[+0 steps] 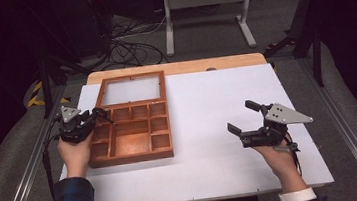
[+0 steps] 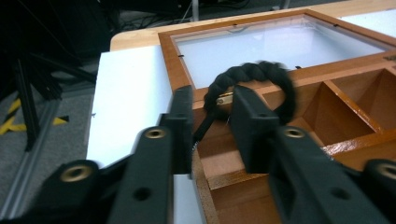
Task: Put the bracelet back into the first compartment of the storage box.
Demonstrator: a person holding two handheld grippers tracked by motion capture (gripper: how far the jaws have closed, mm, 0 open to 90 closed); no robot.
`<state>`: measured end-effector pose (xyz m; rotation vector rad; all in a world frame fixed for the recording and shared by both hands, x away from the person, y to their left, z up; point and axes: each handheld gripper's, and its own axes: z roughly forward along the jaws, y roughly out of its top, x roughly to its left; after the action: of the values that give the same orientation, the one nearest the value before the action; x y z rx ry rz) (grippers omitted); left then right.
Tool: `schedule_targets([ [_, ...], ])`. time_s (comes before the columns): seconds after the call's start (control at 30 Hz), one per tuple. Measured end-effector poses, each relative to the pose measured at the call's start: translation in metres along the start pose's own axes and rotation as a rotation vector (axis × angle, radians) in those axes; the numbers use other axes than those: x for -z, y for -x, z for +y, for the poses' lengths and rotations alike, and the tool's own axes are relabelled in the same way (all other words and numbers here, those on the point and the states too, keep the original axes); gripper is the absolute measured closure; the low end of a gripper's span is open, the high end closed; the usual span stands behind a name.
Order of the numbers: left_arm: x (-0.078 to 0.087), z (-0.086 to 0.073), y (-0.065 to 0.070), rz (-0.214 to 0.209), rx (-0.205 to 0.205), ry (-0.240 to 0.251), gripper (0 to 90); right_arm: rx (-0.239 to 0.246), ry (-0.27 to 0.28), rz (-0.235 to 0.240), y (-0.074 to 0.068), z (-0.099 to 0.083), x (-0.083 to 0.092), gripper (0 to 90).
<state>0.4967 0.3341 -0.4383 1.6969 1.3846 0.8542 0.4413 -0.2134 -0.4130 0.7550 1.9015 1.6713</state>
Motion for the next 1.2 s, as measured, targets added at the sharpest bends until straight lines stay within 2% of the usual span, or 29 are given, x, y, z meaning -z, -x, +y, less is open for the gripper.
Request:
schedule_targets([
  [0.13,0.002,0.002,0.001,-0.01,0.023,0.023,59.4,0.001,0.001,0.002,0.0,0.0,0.0,3.1],
  [0.2,0.003,0.002,0.001,-0.012,0.032,0.03,58.1,0.001,0.0,0.002,0.0,0.0,0.0,3.1],
  [0.37,0.003,0.002,0.002,-0.031,0.038,0.034,50.4,0.002,0.002,0.002,0.0,0.0,0.0,3.1],
  [0.63,0.004,0.001,0.01,-0.06,0.007,0.072,34.9,-0.001,0.0,-0.008,0.001,-0.001,0.0,3.1],
  [0.83,0.007,0.003,0.013,-0.088,0.025,0.105,28.8,-0.002,0.004,-0.015,0.002,-0.001,0.001,3.0],
  [1.03,0.01,0.003,0.019,-0.115,0.003,0.142,21.0,-0.006,0.007,-0.024,0.004,-0.001,0.002,3.0],
  [1.2,0.013,0.004,0.023,-0.138,-0.02,0.168,18.1,-0.011,0.008,-0.03,0.006,-0.003,0.002,2.8],
])
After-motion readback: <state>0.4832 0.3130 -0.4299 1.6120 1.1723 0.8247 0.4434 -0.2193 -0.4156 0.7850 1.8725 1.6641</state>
